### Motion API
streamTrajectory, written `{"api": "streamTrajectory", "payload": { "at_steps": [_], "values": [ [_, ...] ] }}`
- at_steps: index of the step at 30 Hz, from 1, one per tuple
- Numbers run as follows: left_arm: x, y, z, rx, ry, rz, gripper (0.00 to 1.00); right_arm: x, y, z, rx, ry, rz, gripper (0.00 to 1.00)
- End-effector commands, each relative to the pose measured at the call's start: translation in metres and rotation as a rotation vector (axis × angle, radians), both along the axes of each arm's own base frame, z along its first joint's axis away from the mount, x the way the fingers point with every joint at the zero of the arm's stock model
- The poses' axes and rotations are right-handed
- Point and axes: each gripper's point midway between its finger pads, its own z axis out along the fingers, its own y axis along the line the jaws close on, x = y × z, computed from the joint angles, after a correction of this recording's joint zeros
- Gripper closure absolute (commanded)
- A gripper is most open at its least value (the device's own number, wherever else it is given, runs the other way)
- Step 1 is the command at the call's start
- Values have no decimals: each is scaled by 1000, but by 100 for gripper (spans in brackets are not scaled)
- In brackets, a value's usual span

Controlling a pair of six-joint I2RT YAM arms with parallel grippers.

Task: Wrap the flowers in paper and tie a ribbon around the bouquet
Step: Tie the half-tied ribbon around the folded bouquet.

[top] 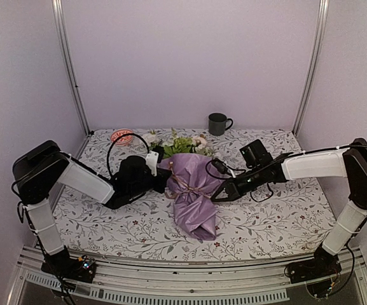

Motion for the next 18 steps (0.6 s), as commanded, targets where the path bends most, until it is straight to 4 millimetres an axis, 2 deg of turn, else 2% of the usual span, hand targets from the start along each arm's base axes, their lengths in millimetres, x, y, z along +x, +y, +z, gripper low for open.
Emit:
{"api": "streamTrajectory", "payload": {
  "at_steps": [1,2,4,5,6,10,15,18],
  "values": [
    [24,5,-19,3,38,13,100,-19,-19,-21,-66,62,-27,100],
    [27,5,-22,3,49,13,100,-25,-26,-33,-99,87,-34,100],
    [30,4,-28,6,67,21,100,-39,-33,-45,-121,133,-30,100],
    [32,5,-28,10,71,30,100,-43,-35,-47,-125,146,-33,100],
    [32,7,-46,39,102,41,100,-47,-36,-45,-123,151,-34,100],
    [37,14,-61,80,135,76,100,-62,-40,-41,-112,173,-41,100],
    [37,27,-74,91,171,122,100,-84,-51,-67,-127,277,-50,100],
    [37,31,-74,95,167,124,100,-95,-58,-80,-150,321,-51,100]
  ]
}}
